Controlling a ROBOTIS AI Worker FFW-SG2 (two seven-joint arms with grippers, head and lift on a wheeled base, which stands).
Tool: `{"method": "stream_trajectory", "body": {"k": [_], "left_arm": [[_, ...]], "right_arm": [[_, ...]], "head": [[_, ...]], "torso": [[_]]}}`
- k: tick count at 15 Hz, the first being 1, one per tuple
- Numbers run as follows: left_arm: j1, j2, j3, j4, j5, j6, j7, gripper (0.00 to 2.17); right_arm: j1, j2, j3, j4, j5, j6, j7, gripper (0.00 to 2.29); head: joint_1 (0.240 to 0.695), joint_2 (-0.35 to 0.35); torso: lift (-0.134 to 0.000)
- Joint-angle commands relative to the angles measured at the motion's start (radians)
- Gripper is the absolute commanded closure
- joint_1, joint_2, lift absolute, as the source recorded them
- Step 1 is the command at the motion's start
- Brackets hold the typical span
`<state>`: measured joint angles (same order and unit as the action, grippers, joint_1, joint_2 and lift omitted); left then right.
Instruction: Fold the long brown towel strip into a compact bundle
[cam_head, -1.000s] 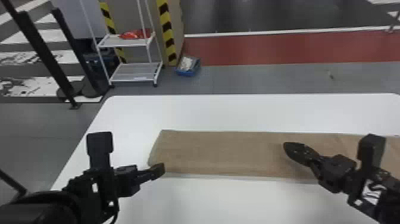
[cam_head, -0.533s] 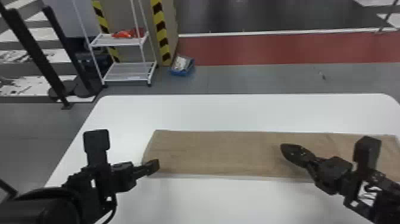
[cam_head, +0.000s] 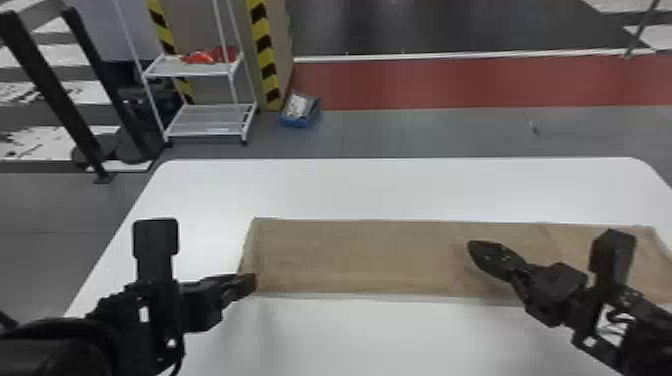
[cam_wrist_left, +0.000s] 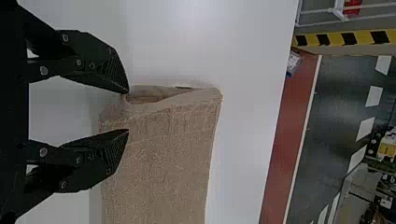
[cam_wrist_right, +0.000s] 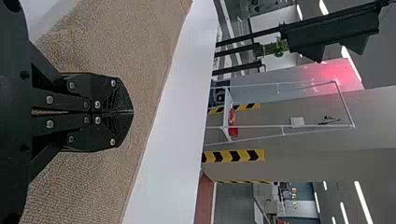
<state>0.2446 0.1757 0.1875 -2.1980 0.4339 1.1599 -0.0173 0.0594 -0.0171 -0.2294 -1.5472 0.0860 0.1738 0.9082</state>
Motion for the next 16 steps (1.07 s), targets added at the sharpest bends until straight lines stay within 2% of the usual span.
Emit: {"method": "stream_trajectory", "body": {"k": [1,6,7,8,9,16], "left_arm": [[0.005,-0.004,-0.005,-0.032,0.008,0.036,0.0,1.41],[0.004,-0.008,-0.026,-0.031,-0.001,0.033,0.034,1.4],[0.004,-0.015,-0.034,-0.028,-0.004,0.008,0.06,0.99],[0.005,-0.016,-0.039,-0.028,-0.006,0.008,0.068,0.1],[0.007,-0.016,-0.04,-0.028,-0.004,0.005,0.068,0.0],[0.018,-0.018,-0.048,-0.008,-0.006,-0.062,0.074,0.04]], "right_arm": [[0.01,0.0,-0.005,0.001,0.0,-0.006,0.0,2.16],[0.033,-0.001,-0.027,-0.008,-0.009,-0.024,0.005,2.16],[0.036,-0.001,-0.03,-0.008,-0.011,-0.024,0.006,2.16],[0.039,-0.001,-0.034,-0.011,-0.012,-0.024,0.012,2.16],[0.042,-0.001,-0.036,-0.013,-0.014,-0.027,0.014,2.16],[0.04,-0.001,-0.042,-0.013,-0.014,-0.027,0.015,2.16]], "head": [[0.695,0.088],[0.695,0.063],[0.695,0.061],[0.695,0.06],[0.695,0.06],[0.695,0.048]], "torso": [[-0.125],[-0.125],[-0.125],[-0.125],[-0.125],[-0.125]]}}
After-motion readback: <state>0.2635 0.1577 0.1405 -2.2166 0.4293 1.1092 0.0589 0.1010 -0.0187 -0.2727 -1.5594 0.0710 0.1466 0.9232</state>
